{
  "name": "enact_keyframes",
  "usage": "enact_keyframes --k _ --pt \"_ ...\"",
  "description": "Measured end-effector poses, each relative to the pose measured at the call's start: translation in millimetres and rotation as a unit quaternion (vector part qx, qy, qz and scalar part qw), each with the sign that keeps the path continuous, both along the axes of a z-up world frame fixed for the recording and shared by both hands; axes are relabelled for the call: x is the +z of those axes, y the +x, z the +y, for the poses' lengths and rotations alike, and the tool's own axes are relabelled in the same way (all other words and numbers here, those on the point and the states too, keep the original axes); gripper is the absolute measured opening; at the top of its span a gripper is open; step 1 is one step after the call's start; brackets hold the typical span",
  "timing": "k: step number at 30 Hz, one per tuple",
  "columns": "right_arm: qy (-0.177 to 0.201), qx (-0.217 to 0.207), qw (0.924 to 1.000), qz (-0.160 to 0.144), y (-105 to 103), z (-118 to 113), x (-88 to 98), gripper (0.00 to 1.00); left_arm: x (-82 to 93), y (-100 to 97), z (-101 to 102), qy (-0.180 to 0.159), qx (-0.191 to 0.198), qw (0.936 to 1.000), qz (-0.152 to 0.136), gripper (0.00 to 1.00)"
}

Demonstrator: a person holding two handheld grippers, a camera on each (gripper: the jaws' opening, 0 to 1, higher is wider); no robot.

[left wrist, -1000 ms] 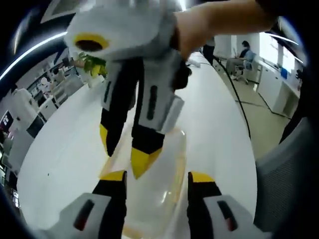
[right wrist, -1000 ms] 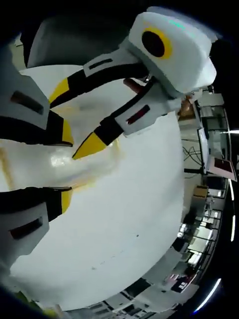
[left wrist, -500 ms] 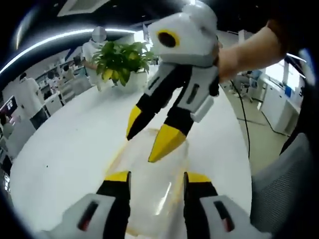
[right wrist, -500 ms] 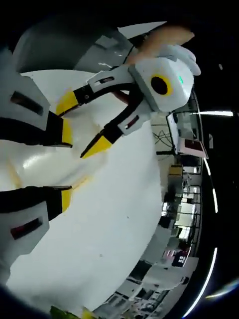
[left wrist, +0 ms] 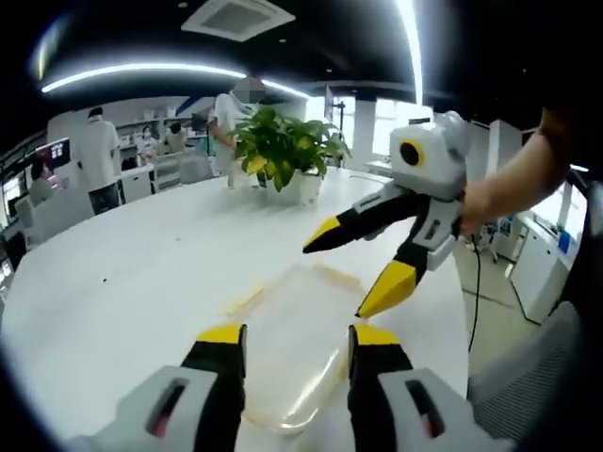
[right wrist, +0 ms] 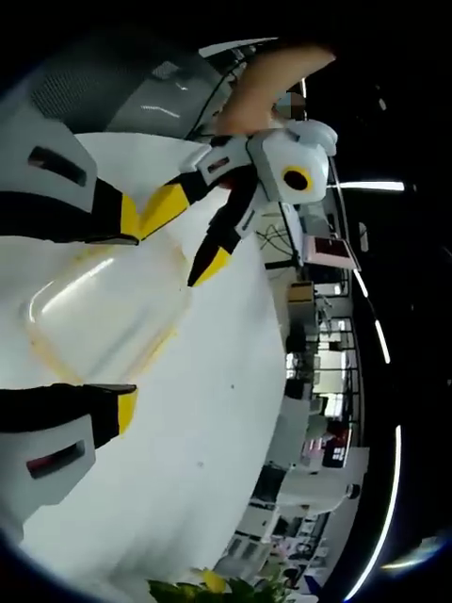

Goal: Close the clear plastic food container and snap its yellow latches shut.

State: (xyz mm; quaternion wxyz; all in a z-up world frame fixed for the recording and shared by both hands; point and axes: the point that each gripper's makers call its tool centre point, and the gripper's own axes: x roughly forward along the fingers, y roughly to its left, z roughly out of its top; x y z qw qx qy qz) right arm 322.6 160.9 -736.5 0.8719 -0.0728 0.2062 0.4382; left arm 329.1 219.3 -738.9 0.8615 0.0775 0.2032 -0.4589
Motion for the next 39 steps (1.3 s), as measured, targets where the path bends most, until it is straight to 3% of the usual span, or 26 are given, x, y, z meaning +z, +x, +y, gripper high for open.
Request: enact_keyframes --k 4,9,14,20,27,30,33,37,39 --pt "0.009 -0.011 0.9999 -0.005 -2.8 -4.3 -0.8 0.66 -3.3 -0.9 8.8 -0.004 0.021 0.9998 0.0 0.41" --pt "0.022 -0.037 0.9991 -0.008 -3.8 -12.9 -5.5 0.71 0.8 -4.4 15.2 -0.026 0.041 0.9985 -0.025 0.48" --pt "0.022 -0.054 0.9982 -0.008 -7.4 -21.3 -15.9 0.8 -8.8 -10.0 21.1 -0.039 0.052 0.9977 -0.018 0.49" --pt "0.025 -0.074 0.9969 0.001 -13.7 -30.0 -23.4 0.81 -7.0 -9.5 33.5 -0.053 0.084 0.9948 -0.026 0.53" --pt "0.026 -0.088 0.9956 0.019 -17.6 -34.5 -38.6 0.83 -28.1 -13.7 44.5 -0.047 0.111 0.9927 -0.006 0.53" --pt "0.027 -0.086 0.9958 0.018 -20.9 -33.6 -41.5 0.8 -42.1 -19.0 42.0 -0.016 0.1 0.9949 -0.006 0.5" --pt "0.019 -0.078 0.9967 0.006 -22.5 -33.7 -45.5 0.76 -47.8 -22.3 37.7 -0.019 0.096 0.9952 -0.002 0.5" --pt "0.015 -0.08 0.9967 0.007 -20.7 -35.9 -54.1 0.76 -54.6 -24.8 31.2 0.0 0.082 0.9965 -0.017 0.5" --pt "0.006 -0.075 0.9971 0.006 -21.0 -36.2 -59.4 0.75 -61.7 -24.4 28.7 0.002 0.081 0.9967 -0.005 0.49"
